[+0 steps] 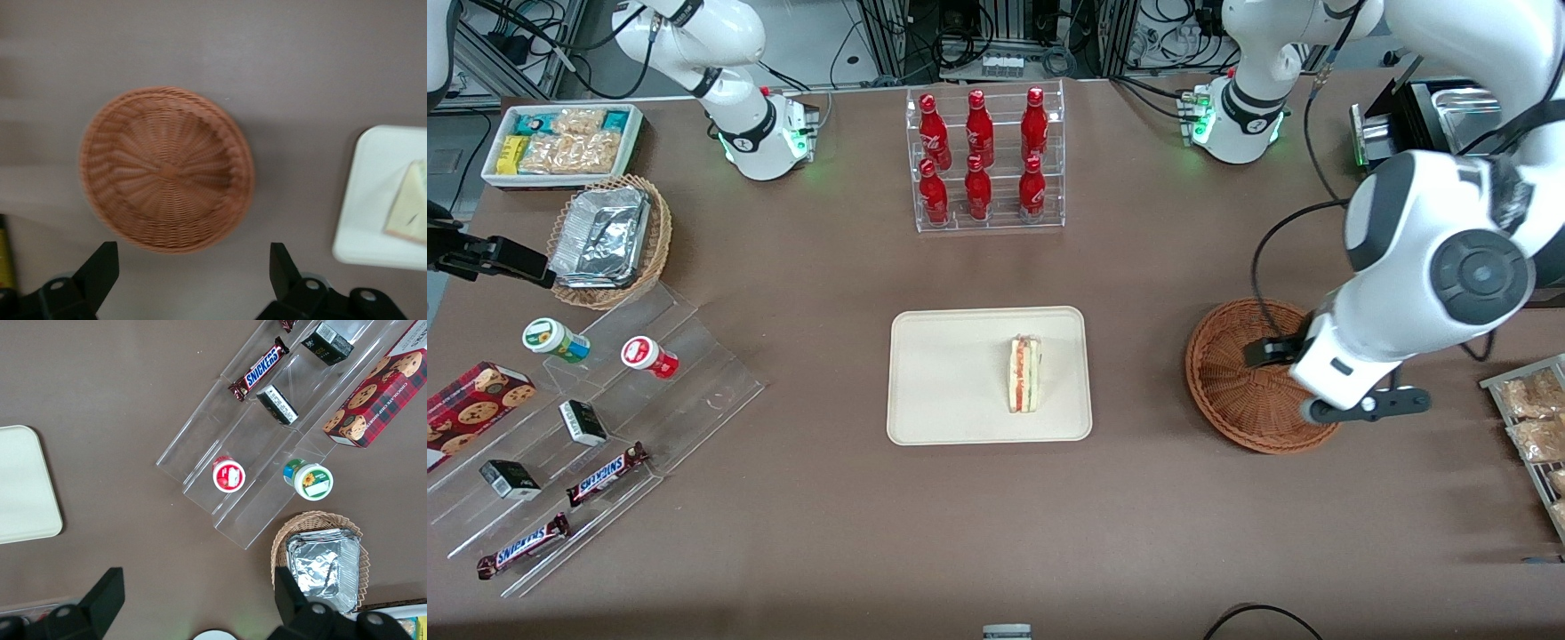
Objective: Place sandwich from basket to tray
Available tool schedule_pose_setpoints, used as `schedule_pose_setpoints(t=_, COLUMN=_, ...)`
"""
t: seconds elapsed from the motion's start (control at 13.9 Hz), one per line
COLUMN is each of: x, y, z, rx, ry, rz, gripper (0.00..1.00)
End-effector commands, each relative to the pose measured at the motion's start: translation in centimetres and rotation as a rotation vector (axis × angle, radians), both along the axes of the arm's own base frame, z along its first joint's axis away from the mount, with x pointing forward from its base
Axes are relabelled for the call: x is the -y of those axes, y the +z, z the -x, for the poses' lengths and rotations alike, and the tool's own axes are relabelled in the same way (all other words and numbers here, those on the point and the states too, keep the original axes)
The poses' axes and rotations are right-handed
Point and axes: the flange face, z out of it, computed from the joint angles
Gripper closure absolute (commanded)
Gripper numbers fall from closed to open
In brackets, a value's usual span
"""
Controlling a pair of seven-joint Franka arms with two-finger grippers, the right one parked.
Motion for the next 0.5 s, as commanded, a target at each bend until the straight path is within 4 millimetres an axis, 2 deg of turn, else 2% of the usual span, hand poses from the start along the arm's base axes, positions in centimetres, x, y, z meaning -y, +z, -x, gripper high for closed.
schedule_pose_setpoints(t=0.0, x=-2.4, y=3.4, z=2.2, rx=-0.007, ry=-0.108, rz=-0.016, gripper=0.0)
schedule_pose_setpoints(t=0.07, x=-3.8, y=4.7, z=2.9, rx=-0.012, ry=-0.116, rz=-0.002, gripper=0.0)
schedule_pose_setpoints(t=0.43, x=-7.5, y=10.8, z=6.6, rx=-0.01, ry=-0.102, rz=0.011, gripper=0.0)
